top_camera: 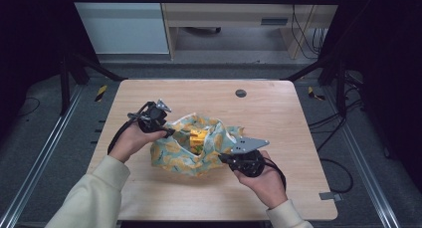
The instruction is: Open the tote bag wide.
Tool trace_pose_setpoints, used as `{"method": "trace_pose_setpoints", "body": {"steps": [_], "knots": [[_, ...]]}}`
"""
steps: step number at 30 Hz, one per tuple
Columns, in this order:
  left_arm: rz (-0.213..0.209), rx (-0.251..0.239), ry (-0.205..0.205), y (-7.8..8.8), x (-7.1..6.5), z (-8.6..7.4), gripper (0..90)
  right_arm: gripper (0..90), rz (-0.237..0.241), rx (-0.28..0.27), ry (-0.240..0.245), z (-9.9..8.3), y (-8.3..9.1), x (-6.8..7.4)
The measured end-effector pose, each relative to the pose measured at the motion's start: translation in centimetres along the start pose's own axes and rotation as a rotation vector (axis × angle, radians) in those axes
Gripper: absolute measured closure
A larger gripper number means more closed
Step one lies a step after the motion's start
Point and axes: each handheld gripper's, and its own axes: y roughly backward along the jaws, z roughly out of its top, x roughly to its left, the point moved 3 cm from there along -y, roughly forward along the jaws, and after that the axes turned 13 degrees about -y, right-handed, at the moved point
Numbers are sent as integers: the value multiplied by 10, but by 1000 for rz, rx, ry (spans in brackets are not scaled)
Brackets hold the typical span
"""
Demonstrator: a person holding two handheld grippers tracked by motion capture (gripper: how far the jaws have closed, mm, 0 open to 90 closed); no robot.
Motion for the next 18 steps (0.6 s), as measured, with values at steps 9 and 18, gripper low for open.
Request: {"method": "trace_pose_setpoints", "body": {"steps": [9, 18], "knots": [[45, -107, -16, 21, 0, 3, 892, 898, -23, -8, -7, -2, 3, -3], [96, -320, -11, 78, -16, -4, 896, 895, -105, -44, 5, -10, 21, 2]]}}
